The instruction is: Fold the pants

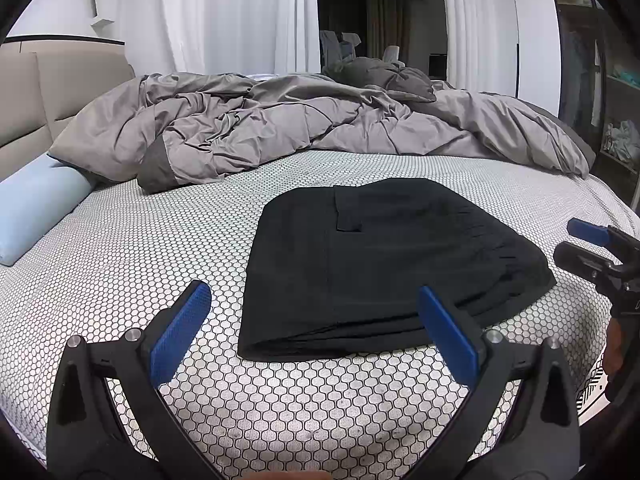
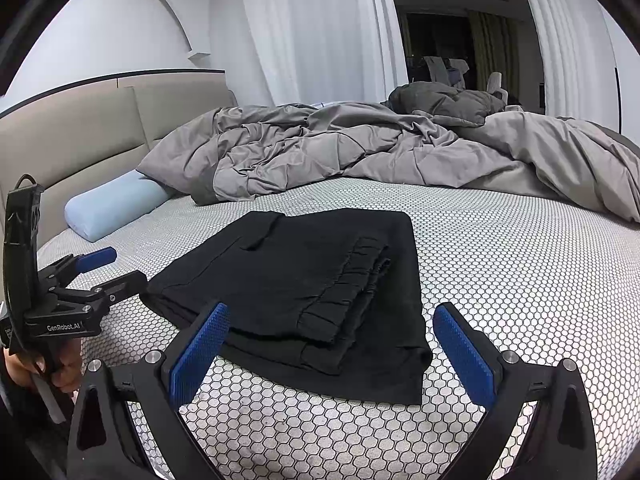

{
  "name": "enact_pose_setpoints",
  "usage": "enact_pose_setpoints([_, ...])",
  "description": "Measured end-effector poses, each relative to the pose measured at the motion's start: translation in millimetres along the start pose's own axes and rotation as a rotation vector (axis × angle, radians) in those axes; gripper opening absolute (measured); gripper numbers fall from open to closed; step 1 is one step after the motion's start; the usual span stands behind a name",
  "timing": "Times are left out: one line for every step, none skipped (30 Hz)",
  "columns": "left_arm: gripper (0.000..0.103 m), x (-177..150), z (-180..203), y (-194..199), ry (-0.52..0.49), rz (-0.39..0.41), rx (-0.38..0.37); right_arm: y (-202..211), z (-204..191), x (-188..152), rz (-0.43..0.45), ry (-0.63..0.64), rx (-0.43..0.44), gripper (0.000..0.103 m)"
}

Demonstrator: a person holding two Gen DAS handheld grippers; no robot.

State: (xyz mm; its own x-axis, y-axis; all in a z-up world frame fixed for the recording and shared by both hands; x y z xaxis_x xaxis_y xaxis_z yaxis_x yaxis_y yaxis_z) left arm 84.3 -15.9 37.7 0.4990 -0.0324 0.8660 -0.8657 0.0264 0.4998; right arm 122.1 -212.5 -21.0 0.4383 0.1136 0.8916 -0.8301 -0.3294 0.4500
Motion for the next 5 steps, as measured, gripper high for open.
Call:
enact_pose_setpoints([0.102, -0.2, 0.2, 0.6, 0.000, 0.000, 0.000, 0.1, 0.3, 0.0, 0.001, -0.001, 0.000, 0.103])
enact_pose_setpoints([0.102, 0.0, 0.5, 0.6, 0.001, 0.000, 0.001, 0.0, -0.2, 0.1, 0.000, -0.001, 0.001, 0.103])
enact_pose_setpoints([0.102, -0.2, 0.8, 0.3, 0.002, -0.002, 0.001, 0.0, 0.6, 0.2, 0.000, -0.001, 0.002, 0.103])
enact_pose_setpoints([0.102, 0.0, 1.1, 0.6, 0.003, -0.002, 0.001, 0.1, 0.4, 0.1, 0.000, -0.001, 0.001, 0.103])
enact_pose_setpoints([0.102, 0.2, 1.2, 0.0, 0.004, -0.003, 0.001, 0.1, -0.1, 0.1, 0.001, 0.000, 0.001, 0.103])
Point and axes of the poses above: each gripper's, at about its wrist camera, not at the fingertips, and y roughly against the way its jaws point, z to its right, x to its top, the point moved 3 cm from there along -y, roughly the way its jaws point, and after that the axes turned 1 degree about x, right-handed, at the moved point
